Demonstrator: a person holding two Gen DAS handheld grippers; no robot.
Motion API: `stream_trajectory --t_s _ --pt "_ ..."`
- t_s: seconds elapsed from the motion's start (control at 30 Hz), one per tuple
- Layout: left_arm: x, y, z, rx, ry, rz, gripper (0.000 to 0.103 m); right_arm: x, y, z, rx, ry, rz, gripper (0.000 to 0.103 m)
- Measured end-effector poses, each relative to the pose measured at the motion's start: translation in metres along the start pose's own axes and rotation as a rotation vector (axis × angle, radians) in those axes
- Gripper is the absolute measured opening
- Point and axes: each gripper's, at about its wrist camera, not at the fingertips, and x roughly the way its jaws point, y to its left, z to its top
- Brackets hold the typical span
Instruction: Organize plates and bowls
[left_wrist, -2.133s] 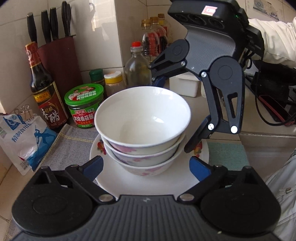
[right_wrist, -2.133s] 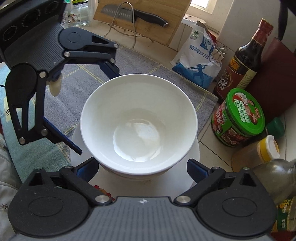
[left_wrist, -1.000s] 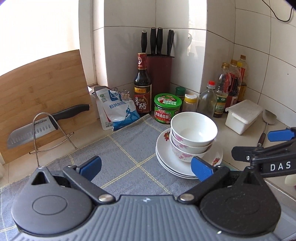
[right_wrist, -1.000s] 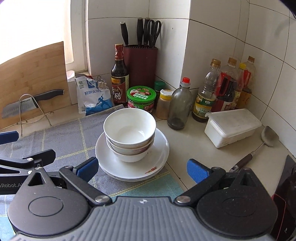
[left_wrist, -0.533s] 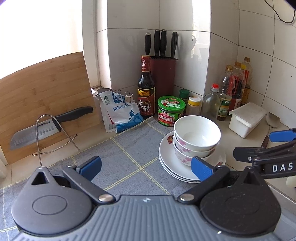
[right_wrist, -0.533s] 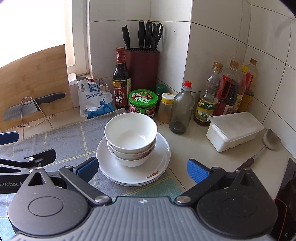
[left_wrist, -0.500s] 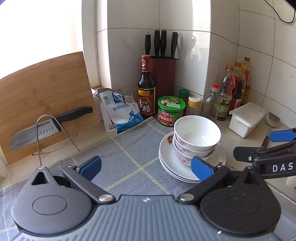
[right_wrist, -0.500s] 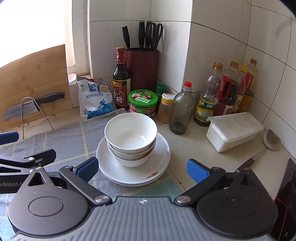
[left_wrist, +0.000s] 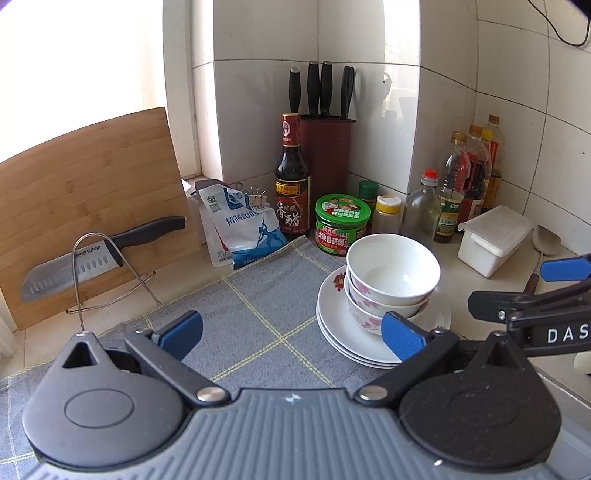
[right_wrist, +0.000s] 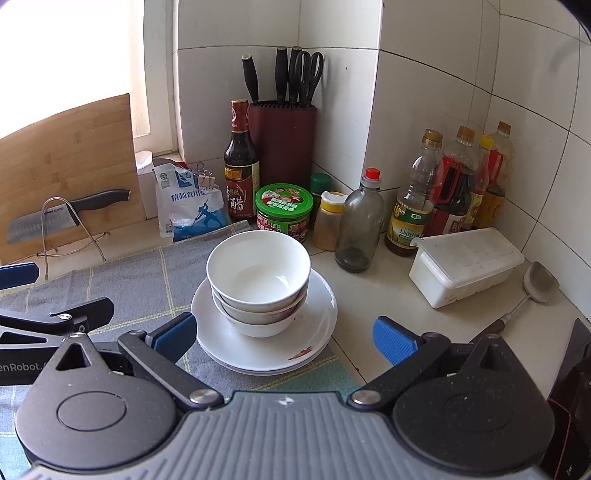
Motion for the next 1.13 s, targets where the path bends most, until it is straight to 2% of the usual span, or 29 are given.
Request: stream_trajectory --t_s 1.13 --pt "0.0030 -0.0008 0.0037 0.004 0.002 -0.001 0.102 0.0000 -0.0005 0.0028 -0.003 -0.016 -0.013 0.103"
